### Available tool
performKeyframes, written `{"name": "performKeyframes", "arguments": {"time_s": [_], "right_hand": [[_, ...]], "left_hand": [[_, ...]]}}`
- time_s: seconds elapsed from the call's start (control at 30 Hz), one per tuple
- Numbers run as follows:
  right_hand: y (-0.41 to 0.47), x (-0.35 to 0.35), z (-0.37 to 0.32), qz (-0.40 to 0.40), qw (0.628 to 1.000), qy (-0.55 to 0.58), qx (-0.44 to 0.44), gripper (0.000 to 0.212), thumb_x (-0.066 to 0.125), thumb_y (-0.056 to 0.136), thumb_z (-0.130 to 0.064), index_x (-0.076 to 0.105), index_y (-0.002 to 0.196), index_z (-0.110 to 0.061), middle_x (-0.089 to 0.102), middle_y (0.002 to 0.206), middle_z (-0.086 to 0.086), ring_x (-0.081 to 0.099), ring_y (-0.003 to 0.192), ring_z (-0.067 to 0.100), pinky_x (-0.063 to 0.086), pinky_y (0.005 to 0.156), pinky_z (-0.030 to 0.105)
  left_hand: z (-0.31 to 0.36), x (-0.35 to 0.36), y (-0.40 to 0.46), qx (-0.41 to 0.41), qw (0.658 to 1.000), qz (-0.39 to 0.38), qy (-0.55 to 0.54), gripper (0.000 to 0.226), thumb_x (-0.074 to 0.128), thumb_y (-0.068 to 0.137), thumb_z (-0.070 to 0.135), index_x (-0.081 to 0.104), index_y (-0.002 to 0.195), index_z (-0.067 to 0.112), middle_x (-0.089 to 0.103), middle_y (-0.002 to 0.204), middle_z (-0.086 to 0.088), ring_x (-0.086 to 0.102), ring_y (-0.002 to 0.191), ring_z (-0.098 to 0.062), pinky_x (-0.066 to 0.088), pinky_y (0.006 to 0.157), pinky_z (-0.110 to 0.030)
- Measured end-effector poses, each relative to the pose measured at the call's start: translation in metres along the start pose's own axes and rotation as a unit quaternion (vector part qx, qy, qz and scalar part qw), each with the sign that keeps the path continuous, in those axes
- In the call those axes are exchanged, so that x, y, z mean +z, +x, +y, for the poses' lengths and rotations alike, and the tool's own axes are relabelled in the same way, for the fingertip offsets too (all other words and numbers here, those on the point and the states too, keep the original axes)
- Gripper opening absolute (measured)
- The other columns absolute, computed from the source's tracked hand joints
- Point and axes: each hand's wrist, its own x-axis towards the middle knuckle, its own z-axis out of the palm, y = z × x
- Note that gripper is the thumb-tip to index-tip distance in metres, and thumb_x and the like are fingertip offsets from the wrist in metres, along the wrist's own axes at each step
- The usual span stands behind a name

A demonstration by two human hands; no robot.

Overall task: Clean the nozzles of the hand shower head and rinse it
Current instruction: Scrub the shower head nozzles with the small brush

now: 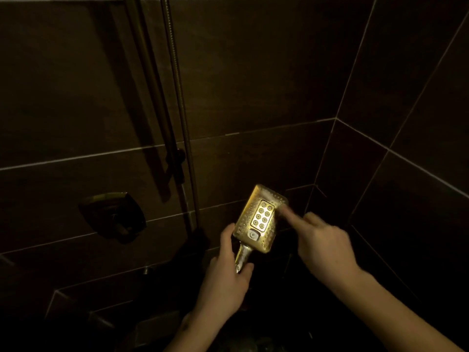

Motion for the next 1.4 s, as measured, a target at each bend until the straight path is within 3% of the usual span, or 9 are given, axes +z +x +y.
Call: {"name": "performKeyframes", "arguments": {"time_s": [0.13, 0.27, 0.43, 0.6, 0.77, 0.87, 1.0, 1.17, 1.4], "right_hand": [[-0.026, 0.014, -0.010, -0.065, 0.989, -0.011, -0.135, 0.084, 0.075, 0.071, -0.019, 0.038, 0.146, -0.034, 0.061, 0.085, -0.005, 0.027, 0.042, 0.002, 0.027, 0.034, 0.016], [0.006, -0.003, 0.014, 0.008, 1.000, -0.006, 0.016, 0.074, 0.061, 0.086, -0.013, 0.030, 0.149, -0.038, 0.058, 0.088, -0.004, 0.037, 0.042, 0.003, 0.033, 0.036, 0.017], [-0.029, 0.014, -0.006, -0.093, 0.981, -0.015, -0.167, 0.086, 0.077, 0.069, -0.026, 0.038, 0.145, -0.034, 0.062, 0.086, -0.004, 0.026, 0.044, 0.002, 0.026, 0.035, 0.016], [0.006, -0.003, 0.022, -0.009, 1.000, -0.019, 0.012, 0.073, 0.055, 0.090, -0.016, 0.022, 0.150, -0.040, 0.059, 0.097, -0.003, 0.036, 0.044, 0.002, 0.034, 0.038, 0.017], [-0.025, 0.010, 0.011, -0.084, 0.992, -0.011, -0.098, 0.075, 0.057, 0.082, -0.024, 0.027, 0.150, -0.036, 0.057, 0.086, -0.007, 0.022, 0.041, 0.004, 0.013, 0.040, 0.011], [-0.015, -0.002, 0.026, -0.033, 0.999, -0.017, 0.007, 0.078, 0.055, 0.088, -0.016, 0.014, 0.149, -0.042, 0.055, 0.091, -0.006, 0.028, 0.041, 0.004, 0.023, 0.038, 0.014], [-0.033, 0.006, 0.016, -0.089, 0.992, -0.019, -0.090, 0.078, 0.060, 0.083, -0.024, 0.023, 0.151, -0.036, 0.055, 0.085, -0.008, 0.027, 0.039, 0.004, 0.023, 0.035, 0.013], [-0.023, -0.008, 0.028, -0.053, 0.999, -0.013, 0.004, 0.074, 0.048, 0.096, -0.025, 0.002, 0.150, -0.045, 0.052, 0.107, -0.008, 0.036, 0.046, 0.003, 0.026, 0.042, 0.013], [-0.058, 0.010, 0.013, -0.074, 0.991, -0.038, -0.101, 0.080, 0.069, 0.075, -0.035, 0.034, 0.147, -0.033, 0.055, 0.082, -0.009, 0.031, 0.042, 0.003, 0.030, 0.035, 0.017]], "left_hand": [[-0.003, -0.004, 0.002, 0.003, 1.000, 0.006, 0.005, 0.097, 0.072, 0.091, 0.021, 0.006, 0.133, 0.079, 0.057, 0.140, -0.002, 0.066, 0.110, -0.021, 0.060, 0.087, -0.051], [-0.005, -0.001, -0.003, 0.013, 1.000, -0.018, -0.001, 0.091, 0.069, 0.095, 0.021, 0.007, 0.142, 0.068, 0.050, 0.141, -0.006, 0.053, 0.098, -0.002, 0.057, 0.089, -0.039], [-0.006, 0.000, 0.001, 0.012, 1.000, -0.007, -0.003, 0.097, 0.071, 0.093, 0.019, 0.006, 0.141, 0.072, 0.055, 0.140, -0.005, 0.059, 0.107, -0.009, 0.059, 0.089, -0.043], [-0.008, 0.003, -0.002, 0.029, 0.999, -0.023, 0.000, 0.093, 0.069, 0.095, 0.021, 0.005, 0.145, 0.066, 0.046, 0.128, 0.005, 0.048, 0.087, 0.006, 0.053, 0.078, -0.028], [-0.008, 0.003, 0.003, -0.001, 0.998, -0.030, -0.049, 0.092, 0.069, 0.094, 0.016, 0.009, 0.142, 0.067, 0.063, 0.123, 0.000, 0.067, 0.064, -0.014, 0.047, 0.044, -0.018], [-0.005, 0.001, 0.002, -0.001, 0.998, -0.033, -0.055, 0.092, 0.069, 0.094, 0.016, 0.009, 0.143, 0.065, 0.062, 0.124, -0.003, 0.065, 0.057, -0.014, 0.046, 0.042, -0.019], [-0.005, 0.000, 0.001, -0.001, 0.997, -0.057, -0.060, 0.090, 0.069, 0.094, 0.016, 0.009, 0.143, 0.064, 0.062, 0.127, -0.004, 0.063, 0.047, -0.012, 0.048, 0.044, -0.022], [-0.005, 0.005, 0.004, 0.000, 0.991, -0.072, -0.111, 0.089, 0.069, 0.094, 0.014, 0.012, 0.142, 0.063, 0.063, 0.126, -0.003, 0.062, 0.048, -0.015, 0.055, 0.052, -0.031], [0.010, 0.011, 0.012, -0.004, 0.986, -0.080, -0.145, 0.084, 0.068, 0.095, 0.015, 0.014, 0.147, 0.055, 0.069, 0.112, -0.003, 0.061, 0.048, -0.016, 0.052, 0.051, -0.028]]}}
